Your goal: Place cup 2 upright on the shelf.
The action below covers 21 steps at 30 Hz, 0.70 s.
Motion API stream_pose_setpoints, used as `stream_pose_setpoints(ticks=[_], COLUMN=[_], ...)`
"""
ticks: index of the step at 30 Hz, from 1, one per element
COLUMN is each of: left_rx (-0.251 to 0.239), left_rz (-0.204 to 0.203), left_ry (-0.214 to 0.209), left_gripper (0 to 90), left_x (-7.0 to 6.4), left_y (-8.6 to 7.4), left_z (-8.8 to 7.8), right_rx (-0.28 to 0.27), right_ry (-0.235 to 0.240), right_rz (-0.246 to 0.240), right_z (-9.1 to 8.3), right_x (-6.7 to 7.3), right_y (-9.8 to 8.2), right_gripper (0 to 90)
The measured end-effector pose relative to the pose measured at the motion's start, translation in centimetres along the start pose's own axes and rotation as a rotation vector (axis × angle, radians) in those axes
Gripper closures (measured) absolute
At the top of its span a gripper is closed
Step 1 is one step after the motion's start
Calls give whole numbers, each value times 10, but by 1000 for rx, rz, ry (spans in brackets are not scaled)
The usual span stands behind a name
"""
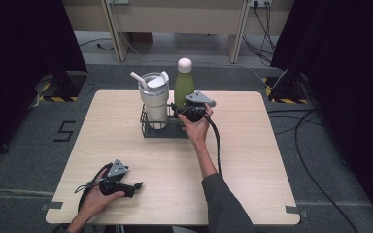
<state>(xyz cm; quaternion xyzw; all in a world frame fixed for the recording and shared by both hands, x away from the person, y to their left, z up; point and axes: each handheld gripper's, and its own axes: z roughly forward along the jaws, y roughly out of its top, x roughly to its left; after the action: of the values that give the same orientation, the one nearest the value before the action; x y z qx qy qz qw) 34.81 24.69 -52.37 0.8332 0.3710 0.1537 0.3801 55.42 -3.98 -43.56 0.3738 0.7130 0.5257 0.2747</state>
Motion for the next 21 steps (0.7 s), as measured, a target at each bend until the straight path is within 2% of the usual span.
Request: stream_pose_setpoints(ticks=[11, 18, 21], left_rx=[0, 0, -1], left_rz=[0, 1, 1], left_ry=[0, 0, 1], left_gripper=[119, 120, 119], left_x=[0, 0, 0], left_y=[0, 0, 0], left_z=[0, 0, 0], right_rx=[24, 18, 6], right_ry=[-13, -10, -14], right_rz=[-2, -4, 10], right_z=[4, 5, 4], right_x=[0, 0, 0], right_y=[-8, -12, -14], right_gripper=[207, 206, 206])
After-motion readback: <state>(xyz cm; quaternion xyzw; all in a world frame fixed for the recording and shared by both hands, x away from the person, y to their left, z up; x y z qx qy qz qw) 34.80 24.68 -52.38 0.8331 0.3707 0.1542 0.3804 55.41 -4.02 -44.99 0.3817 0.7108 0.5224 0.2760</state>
